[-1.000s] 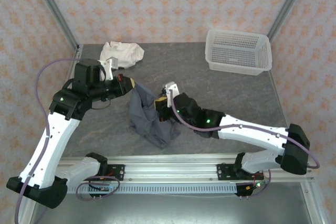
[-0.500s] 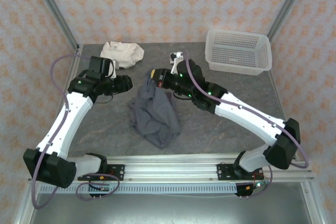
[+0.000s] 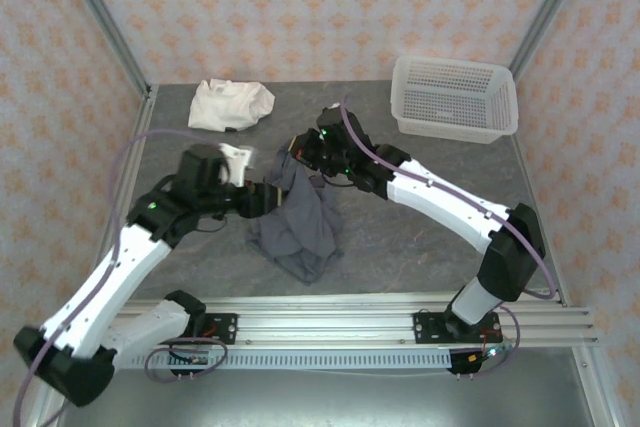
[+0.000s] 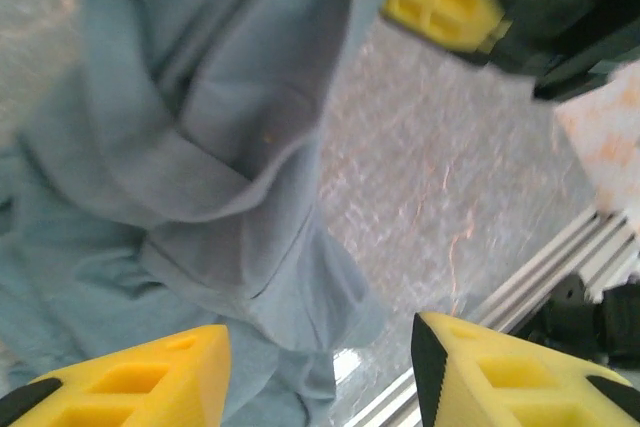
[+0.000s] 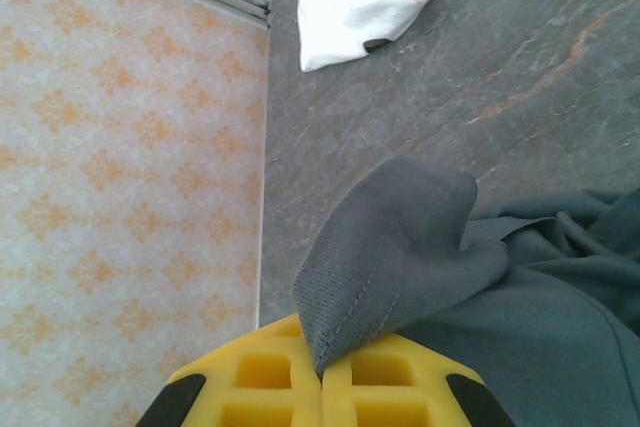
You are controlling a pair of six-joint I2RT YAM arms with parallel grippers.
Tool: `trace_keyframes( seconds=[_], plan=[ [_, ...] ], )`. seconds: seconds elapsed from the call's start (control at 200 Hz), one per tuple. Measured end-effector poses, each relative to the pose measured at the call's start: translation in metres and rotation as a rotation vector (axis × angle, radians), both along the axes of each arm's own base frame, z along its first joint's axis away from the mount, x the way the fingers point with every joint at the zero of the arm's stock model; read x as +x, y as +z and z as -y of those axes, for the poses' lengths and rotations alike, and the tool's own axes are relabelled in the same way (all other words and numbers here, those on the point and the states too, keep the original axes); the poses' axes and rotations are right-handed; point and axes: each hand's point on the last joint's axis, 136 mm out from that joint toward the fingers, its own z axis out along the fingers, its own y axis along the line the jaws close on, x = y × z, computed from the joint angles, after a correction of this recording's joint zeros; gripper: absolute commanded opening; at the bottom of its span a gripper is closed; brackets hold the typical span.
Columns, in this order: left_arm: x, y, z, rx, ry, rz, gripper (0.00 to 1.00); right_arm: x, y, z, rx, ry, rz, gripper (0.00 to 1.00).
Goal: Fold the inside-out t-shirt
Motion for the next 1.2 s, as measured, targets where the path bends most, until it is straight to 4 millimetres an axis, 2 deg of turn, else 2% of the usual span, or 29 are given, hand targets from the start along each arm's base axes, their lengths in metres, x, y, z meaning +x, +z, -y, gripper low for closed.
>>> trace_keyframes(
  seconds=[0.08, 0.175, 0.345, 0.55, 0.635, 0.706, 0.746, 0.816, 0.921, 1.071, 1.116, 1.156, 1.201],
  plan=[
    [0.007, -0.016, 0.01, 0.037, -0.02, -0.031, 0.6, -0.001, 0.003, -0.002, 0.018, 0.001, -0.013, 0.0],
    [0.022, -0.022, 0.014, 0.049, -0.005, -0.024, 0.62, -0.003, 0.003, -0.003, 0.03, 0.008, -0.029, 0.0],
    [0.045, -0.017, 0.015, 0.076, 0.034, 0.036, 0.58, -0.008, 0.006, -0.007, 0.051, 0.031, -0.047, 0.0],
    [0.059, -0.001, 0.009, 0.117, 0.06, 0.115, 0.57, -0.011, 0.005, -0.009, 0.057, 0.051, -0.063, 0.0],
    [0.063, 0.008, 0.007, 0.133, 0.061, 0.153, 0.4, -0.012, 0.004, -0.011, 0.057, 0.058, -0.068, 0.0],
    [0.064, 0.013, 0.007, 0.142, 0.053, 0.175, 0.2, -0.013, 0.003, -0.011, 0.055, 0.063, -0.075, 0.0],
    [0.064, 0.015, 0.008, 0.144, 0.04, 0.182, 0.13, -0.013, 0.004, -0.012, 0.055, 0.064, -0.075, 0.0],
    [0.063, 0.017, 0.013, 0.143, 0.005, 0.186, 0.12, -0.012, 0.005, -0.012, 0.056, 0.063, -0.074, 0.0],
    [0.062, 0.015, 0.02, 0.128, -0.038, 0.171, 0.19, -0.012, 0.006, -0.011, 0.056, 0.061, -0.078, 0.0],
    [0.061, 0.006, 0.02, 0.142, -0.044, 0.14, 0.27, -0.012, 0.008, -0.011, 0.052, 0.057, -0.078, 0.0],
    [0.06, 0.004, 0.019, 0.15, -0.041, 0.131, 0.19, -0.012, 0.009, -0.01, 0.05, 0.055, -0.079, 0.0],
    [0.06, 0.002, 0.018, 0.157, -0.041, 0.124, 0.01, -0.012, 0.009, -0.01, 0.047, 0.053, -0.08, 0.0],
    [0.059, 0.0, 0.017, 0.166, -0.044, 0.114, 0.0, -0.012, 0.008, -0.009, 0.043, 0.05, -0.082, 0.03]
  ],
)
